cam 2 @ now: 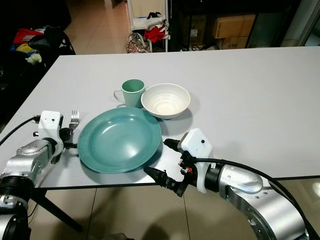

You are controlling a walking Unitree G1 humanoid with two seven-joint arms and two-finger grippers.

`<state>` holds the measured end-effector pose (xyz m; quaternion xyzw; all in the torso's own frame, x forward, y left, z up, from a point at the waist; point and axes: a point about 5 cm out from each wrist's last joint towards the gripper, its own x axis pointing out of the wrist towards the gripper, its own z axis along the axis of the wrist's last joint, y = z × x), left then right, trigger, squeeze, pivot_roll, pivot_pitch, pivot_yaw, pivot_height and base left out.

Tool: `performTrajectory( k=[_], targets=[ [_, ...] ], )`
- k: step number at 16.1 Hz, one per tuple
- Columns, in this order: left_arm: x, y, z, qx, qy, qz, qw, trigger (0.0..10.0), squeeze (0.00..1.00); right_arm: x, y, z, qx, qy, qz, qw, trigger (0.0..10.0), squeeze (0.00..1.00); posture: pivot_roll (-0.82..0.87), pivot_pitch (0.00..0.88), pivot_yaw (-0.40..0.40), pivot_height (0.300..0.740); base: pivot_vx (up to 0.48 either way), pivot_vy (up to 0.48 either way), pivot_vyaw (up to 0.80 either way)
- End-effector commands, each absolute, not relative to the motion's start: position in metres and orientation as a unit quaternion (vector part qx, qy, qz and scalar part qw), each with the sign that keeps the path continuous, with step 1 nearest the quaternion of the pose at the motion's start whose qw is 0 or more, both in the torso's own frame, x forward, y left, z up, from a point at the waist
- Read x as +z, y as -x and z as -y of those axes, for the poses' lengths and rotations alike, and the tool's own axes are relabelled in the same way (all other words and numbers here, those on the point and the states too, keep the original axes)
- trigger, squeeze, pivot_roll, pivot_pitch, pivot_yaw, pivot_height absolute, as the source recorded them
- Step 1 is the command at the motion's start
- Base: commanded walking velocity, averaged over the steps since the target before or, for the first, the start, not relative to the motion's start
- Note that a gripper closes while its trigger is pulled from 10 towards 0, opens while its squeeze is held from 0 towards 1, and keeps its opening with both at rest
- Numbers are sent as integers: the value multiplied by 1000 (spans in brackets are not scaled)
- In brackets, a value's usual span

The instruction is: Setting the table

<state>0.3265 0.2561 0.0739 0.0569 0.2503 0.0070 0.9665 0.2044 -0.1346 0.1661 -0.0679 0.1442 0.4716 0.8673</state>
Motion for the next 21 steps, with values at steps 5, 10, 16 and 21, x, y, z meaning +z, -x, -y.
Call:
performTrajectory(
  k=[5,10,16,21],
  targets=[
    [71,-326,-276,33,-73,-264,961,10000,0,171,-200,133,490,77,-142,857,10000,0,-17,0,86,740,0,0,0],
    [65,-323,-279,20,-74,-282,956,10000,0,170,-198,132,502,75,-146,849,10000,0,-14,0,85,740,0,0,0],
    [63,-322,-282,26,-51,-292,955,10000,1000,170,-198,133,503,77,-145,848,10000,0,-17,0,84,740,0,0,0],
    [78,-329,-286,23,-30,-259,965,10000,1000,172,-199,133,505,75,-140,849,10000,0,-17,0,87,740,0,0,0]
  ],
)
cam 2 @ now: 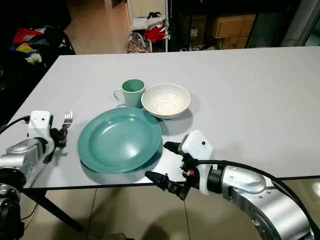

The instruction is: Setting the table

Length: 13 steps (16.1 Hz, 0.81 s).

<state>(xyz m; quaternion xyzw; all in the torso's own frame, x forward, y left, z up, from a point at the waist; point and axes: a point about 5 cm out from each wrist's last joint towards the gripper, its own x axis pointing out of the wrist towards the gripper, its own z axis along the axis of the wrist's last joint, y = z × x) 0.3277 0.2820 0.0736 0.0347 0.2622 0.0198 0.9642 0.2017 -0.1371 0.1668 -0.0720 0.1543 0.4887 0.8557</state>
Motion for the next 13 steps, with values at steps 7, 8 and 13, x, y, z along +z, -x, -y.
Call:
performTrajectory(
  k=[7,8,13],
  targets=[
    [199,-312,-298,-9,-113,-24,993,10000,0,179,-202,133,478,66,-113,868,10000,0,-20,0,107,740,0,0,0],
    [202,-306,-292,-16,-105,-17,994,10000,0,178,-203,131,472,67,-111,872,10000,0,-20,0,107,740,0,0,0],
    [170,-241,-214,-31,-25,-7,999,10000,0,164,-228,128,245,72,-65,965,10000,0,17,0,68,740,0,-96,0]
  ],
)
